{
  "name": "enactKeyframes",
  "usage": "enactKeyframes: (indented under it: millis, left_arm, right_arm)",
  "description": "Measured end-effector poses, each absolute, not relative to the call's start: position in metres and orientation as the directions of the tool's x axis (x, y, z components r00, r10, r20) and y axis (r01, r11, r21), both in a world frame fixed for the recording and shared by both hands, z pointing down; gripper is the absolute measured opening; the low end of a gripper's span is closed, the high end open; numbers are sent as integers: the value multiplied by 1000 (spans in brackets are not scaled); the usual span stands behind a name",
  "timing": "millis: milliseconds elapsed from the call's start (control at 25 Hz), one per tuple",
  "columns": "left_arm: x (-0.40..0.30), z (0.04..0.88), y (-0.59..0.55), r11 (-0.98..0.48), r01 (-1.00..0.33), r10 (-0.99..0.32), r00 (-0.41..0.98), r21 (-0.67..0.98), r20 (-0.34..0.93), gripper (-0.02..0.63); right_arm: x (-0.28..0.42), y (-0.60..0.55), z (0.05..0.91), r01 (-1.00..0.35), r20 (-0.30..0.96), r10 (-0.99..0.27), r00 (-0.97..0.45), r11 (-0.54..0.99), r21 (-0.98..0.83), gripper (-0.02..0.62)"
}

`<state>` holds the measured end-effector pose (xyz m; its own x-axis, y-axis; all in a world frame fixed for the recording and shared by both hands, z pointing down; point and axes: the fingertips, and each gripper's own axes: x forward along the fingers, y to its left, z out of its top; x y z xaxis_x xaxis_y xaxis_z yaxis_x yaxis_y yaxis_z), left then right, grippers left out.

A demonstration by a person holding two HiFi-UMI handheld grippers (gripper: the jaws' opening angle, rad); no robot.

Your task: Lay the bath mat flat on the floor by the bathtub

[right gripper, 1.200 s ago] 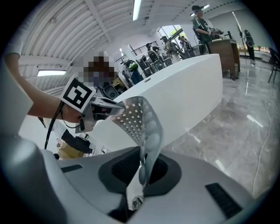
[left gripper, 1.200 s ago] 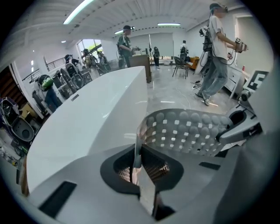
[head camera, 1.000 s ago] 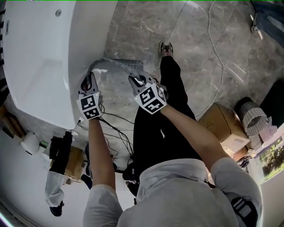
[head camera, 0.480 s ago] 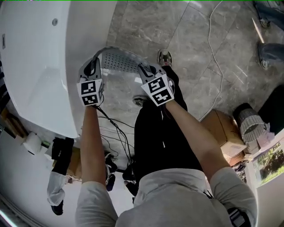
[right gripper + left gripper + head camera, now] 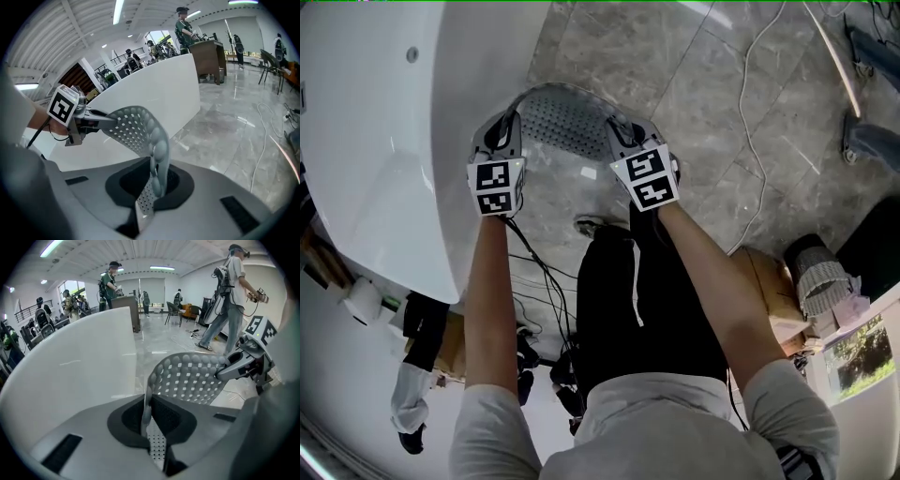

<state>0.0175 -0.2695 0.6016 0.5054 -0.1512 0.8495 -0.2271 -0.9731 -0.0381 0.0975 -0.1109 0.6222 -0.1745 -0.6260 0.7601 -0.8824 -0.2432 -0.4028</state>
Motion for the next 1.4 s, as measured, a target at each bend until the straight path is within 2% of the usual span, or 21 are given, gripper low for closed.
enactKeyframes:
  millis: [440,720,1400]
  left_arm:
    - [60,620,-274,-983,-179,-135,512,-48,848,29]
    - [82,628,-281,-978,-204,-151,522,-49,840,29]
    - [85,664,-276,-983,-183,-134,576,-33,807,29]
  right_arm:
    - [150,-122,643,-907,763,-630,-144,-225,-356,23]
    - [165,-122,654,-898,764,-635,-115,-261,-353,23]
    - [176,-119,693,-916,767,-640,-43,-282,-286,23]
